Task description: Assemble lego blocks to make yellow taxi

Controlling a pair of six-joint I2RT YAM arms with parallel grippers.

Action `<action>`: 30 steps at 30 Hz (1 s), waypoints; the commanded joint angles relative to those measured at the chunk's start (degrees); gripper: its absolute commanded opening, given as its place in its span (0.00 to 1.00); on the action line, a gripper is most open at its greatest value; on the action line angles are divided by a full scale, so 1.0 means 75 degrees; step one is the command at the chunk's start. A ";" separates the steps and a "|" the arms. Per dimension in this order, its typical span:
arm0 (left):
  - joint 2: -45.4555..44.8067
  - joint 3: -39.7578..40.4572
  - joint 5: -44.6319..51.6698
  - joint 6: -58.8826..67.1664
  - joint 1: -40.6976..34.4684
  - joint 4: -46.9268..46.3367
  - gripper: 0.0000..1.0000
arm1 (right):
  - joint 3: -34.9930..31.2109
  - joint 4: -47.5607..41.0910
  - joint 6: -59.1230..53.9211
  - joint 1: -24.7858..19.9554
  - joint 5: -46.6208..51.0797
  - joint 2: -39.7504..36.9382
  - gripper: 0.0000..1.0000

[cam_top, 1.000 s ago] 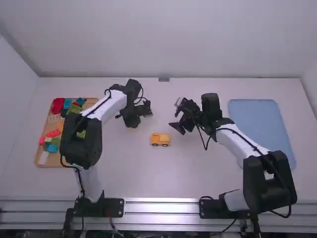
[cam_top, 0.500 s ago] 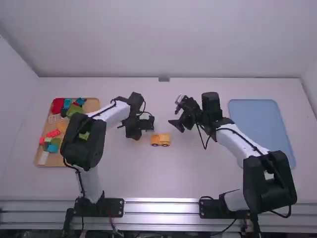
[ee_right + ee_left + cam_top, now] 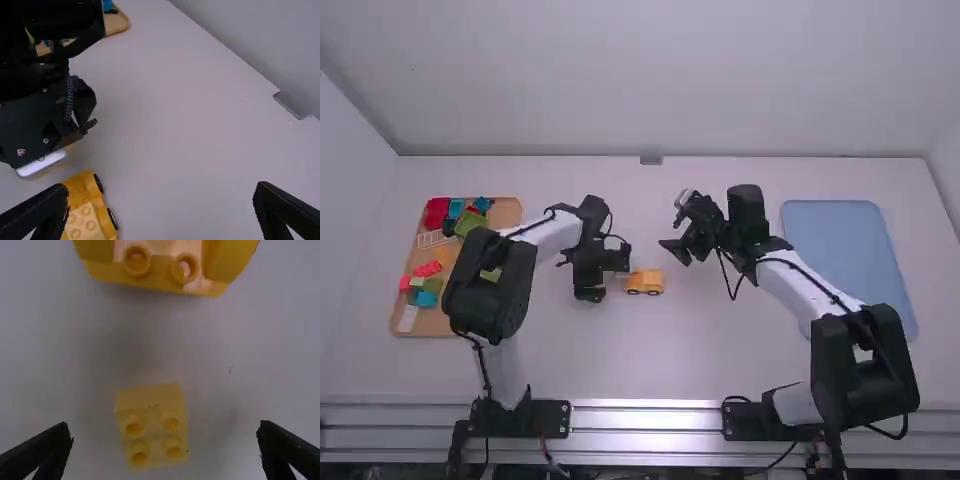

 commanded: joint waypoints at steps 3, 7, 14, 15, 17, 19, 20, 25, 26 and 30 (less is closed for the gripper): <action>-0.0044 0.0172 0.1291 0.0204 0.0414 0.0035 0.99 | 0.0096 -0.0015 0.0076 -0.0003 -0.0082 -0.0096 0.99; -0.0044 -0.0224 0.2792 0.0402 0.1131 0.0522 0.99 | 0.0096 -0.0041 0.0216 -0.0003 -0.0099 -0.0096 0.99; -0.0044 -0.1845 0.5123 0.1096 0.2107 0.2652 0.99 | 0.0096 -0.0041 0.0213 0.0000 -0.0102 -0.0096 0.99; -0.0044 -0.2203 0.5342 0.1023 0.2241 0.3191 0.99 | 0.0096 -0.0038 0.0213 0.0000 -0.0102 -0.0096 0.99; -0.0044 -0.2792 0.5657 0.1017 0.2448 0.4150 0.99 | 0.0096 -0.0038 0.0213 0.0000 -0.0099 -0.0096 0.99; -0.0044 -0.3206 0.5980 0.0778 0.2602 0.4919 0.99 | 0.0096 -0.0032 0.0213 -0.0003 -0.0102 -0.0096 0.99; -0.0044 -0.3375 0.6067 0.0624 0.2667 0.5281 0.99 | 0.0096 -0.0035 0.0210 -0.0003 -0.0099 -0.0096 0.99; -0.0041 -0.4447 0.6312 -0.0152 0.3054 0.7399 0.94 | 0.0096 -0.0009 0.0213 -0.0003 -0.0102 -0.0096 0.99; -0.0041 -0.4476 0.6318 -0.0152 0.3066 0.7446 0.94 | 0.0096 -0.0009 0.0213 -0.0003 -0.0102 -0.0096 0.99; -0.0041 -0.5132 0.6997 0.0061 0.3249 0.8545 0.85 | 0.0096 0.0006 0.0213 0.0003 -0.0102 -0.0096 0.99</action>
